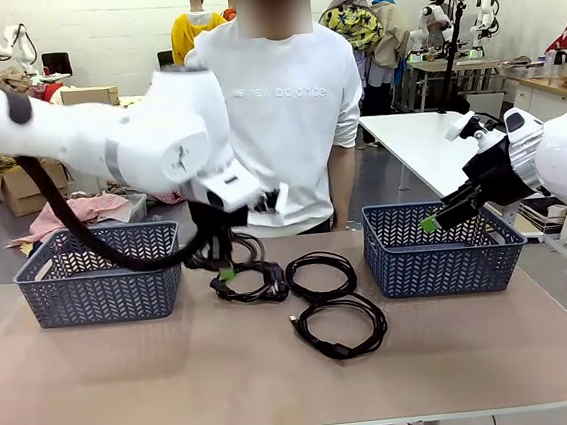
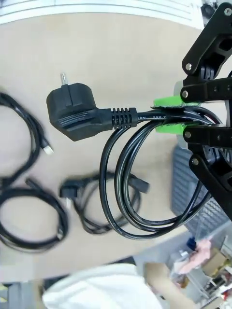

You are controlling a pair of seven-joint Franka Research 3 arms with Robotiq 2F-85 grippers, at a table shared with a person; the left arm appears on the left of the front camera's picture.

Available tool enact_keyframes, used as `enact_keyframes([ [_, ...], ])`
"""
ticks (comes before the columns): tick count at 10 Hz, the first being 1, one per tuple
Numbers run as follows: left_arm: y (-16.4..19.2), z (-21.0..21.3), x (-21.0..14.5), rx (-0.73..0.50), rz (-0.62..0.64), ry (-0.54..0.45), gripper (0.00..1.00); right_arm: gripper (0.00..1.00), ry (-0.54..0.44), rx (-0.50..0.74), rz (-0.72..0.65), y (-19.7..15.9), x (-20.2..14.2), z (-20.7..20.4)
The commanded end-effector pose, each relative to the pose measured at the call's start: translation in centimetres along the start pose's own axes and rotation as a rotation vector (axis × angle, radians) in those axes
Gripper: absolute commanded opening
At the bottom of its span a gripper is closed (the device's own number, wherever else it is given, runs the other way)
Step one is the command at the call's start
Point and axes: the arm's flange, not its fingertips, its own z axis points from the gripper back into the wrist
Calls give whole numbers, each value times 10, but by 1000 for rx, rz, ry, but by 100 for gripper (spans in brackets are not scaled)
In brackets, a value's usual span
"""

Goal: Organize the cables according to human instructions.
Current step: Pick up a bundle of cables and place it in the basket indicated by the human.

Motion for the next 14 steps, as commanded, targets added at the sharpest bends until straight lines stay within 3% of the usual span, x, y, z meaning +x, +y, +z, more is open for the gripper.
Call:
enact_keyframes([
  [1, 23, 33, -28, 21, 36, 19, 0, 100, -7, 6, -6, 0, 0, 0],
  [4, 60, 66, -95, 89, 203, -25, 0, 100, -7, 6, -6, 0, 0, 0],
  [7, 81, 71, -142, 113, 310, -63, 0, 100, -7, 6, -6, 0, 0, 0],
  [11, 87, 66, -163, 109, 405, -76, 0, 100, -7, 6, -6, 0, 0, 0],
  [14, 89, 63, -164, 102, 354, -47, 0, 100, -7, 6, -6, 0, 0, 0],
])
